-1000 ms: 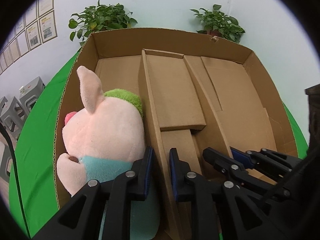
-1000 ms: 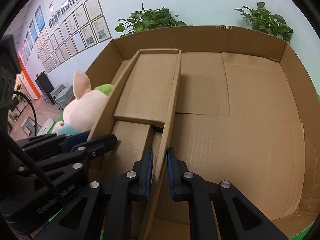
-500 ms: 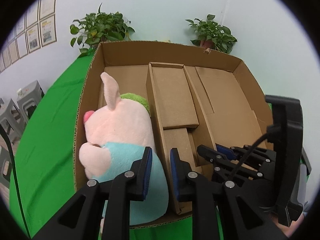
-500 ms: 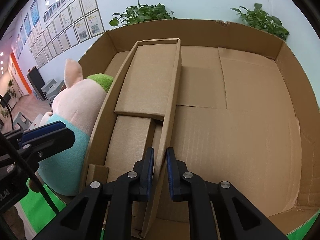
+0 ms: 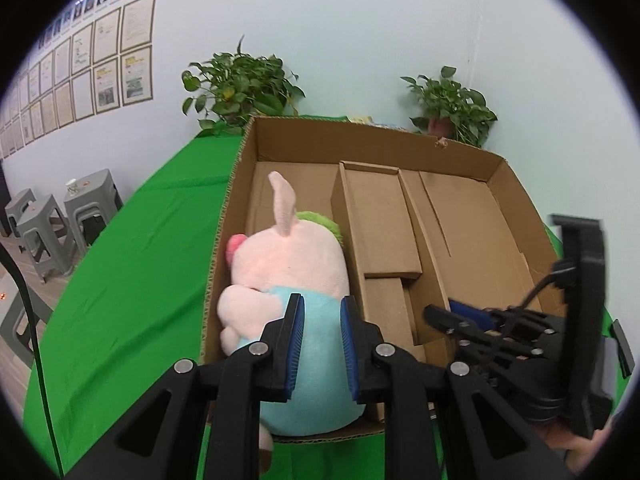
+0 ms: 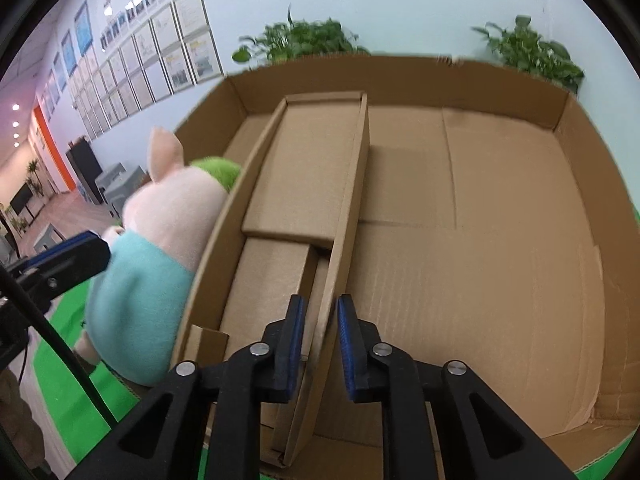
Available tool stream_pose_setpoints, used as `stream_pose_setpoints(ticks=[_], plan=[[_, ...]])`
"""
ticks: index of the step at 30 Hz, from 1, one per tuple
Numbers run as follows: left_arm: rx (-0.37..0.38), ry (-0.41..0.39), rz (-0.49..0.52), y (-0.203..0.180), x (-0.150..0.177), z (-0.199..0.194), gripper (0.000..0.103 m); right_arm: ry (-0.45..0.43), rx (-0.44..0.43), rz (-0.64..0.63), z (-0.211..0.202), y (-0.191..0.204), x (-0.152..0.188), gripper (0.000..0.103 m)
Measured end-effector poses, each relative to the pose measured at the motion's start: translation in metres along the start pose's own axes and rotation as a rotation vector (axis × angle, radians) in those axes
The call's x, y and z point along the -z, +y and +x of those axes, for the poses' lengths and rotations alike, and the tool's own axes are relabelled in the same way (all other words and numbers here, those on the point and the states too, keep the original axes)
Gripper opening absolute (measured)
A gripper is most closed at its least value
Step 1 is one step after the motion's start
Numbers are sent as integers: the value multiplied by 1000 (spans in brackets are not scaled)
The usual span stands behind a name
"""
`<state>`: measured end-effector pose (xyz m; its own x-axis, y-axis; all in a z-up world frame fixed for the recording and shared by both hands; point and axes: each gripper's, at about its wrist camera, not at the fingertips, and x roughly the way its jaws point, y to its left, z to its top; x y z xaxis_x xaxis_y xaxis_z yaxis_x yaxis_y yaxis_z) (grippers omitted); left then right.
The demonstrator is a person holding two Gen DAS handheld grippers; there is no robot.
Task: Organize objects
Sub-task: 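Release the narrow box inside the large box and withdraw the left gripper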
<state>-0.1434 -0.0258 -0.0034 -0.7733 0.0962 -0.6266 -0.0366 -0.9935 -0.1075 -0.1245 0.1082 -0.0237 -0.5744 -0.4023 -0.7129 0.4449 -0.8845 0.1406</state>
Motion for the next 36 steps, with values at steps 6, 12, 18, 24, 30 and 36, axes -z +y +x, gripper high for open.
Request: stream_pose_setpoints(ticks=[6, 12, 18, 24, 30, 36], plan=[[-62, -71, 42, -8, 4, -18, 41, -120, -44, 26, -51, -13, 4, 84], [-143, -210, 67, -24, 13, -49, 84, -200, -5, 28, -105, -24, 39, 97], [-97, -198, 88, -45, 26, -56, 84, -176, 12, 52, -130, -37, 74, 100], [-91, -182, 117, -63, 40, -62, 84, -135, 57, 60, -141, -45, 100, 99], [-84, -155, 100, -65, 53, -63, 84, -116, 70, 39, -144, -43, 115, 97], [-68, -137, 78, -65, 63, -68, 84, -120, 54, 38, -150, -51, 120, 97]])
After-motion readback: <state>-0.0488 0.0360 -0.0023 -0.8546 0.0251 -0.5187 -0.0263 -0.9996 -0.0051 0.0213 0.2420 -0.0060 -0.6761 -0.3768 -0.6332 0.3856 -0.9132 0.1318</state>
